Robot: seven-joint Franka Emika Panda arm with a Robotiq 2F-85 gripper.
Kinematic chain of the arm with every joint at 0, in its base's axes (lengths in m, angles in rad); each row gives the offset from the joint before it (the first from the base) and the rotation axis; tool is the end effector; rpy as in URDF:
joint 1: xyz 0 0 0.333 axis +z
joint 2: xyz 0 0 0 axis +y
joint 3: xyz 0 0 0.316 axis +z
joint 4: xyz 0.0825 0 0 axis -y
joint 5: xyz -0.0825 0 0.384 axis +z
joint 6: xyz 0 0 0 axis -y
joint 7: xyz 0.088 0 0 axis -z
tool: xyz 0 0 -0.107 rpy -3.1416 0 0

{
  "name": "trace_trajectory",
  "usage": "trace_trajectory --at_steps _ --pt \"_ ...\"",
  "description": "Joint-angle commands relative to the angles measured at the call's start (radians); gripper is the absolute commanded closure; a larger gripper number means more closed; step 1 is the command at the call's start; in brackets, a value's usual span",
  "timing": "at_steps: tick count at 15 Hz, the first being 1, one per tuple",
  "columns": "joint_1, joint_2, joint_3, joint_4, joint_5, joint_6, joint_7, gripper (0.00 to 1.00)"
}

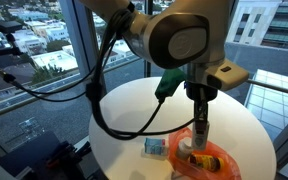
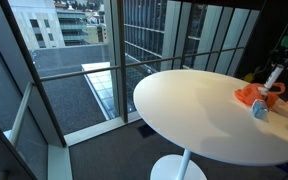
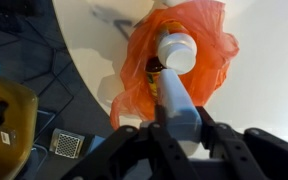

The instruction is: Put the roll on stick inside the plastic bag

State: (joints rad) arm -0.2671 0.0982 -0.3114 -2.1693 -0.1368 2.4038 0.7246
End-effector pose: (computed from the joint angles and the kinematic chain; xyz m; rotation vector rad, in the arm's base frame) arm 0.4711 -0.3067 0.3649 2.4844 -1.7083 0.2245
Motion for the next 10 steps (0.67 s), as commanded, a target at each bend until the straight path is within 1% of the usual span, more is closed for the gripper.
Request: trace_trajectory --at_steps 1,10 --pt "-0.005 0.027 -0.008 0.031 0.031 -0.028 -0.018 0.89" --pt "-0.005 0.04 -0.028 0.063 0.016 -0.023 0.003 0.89"
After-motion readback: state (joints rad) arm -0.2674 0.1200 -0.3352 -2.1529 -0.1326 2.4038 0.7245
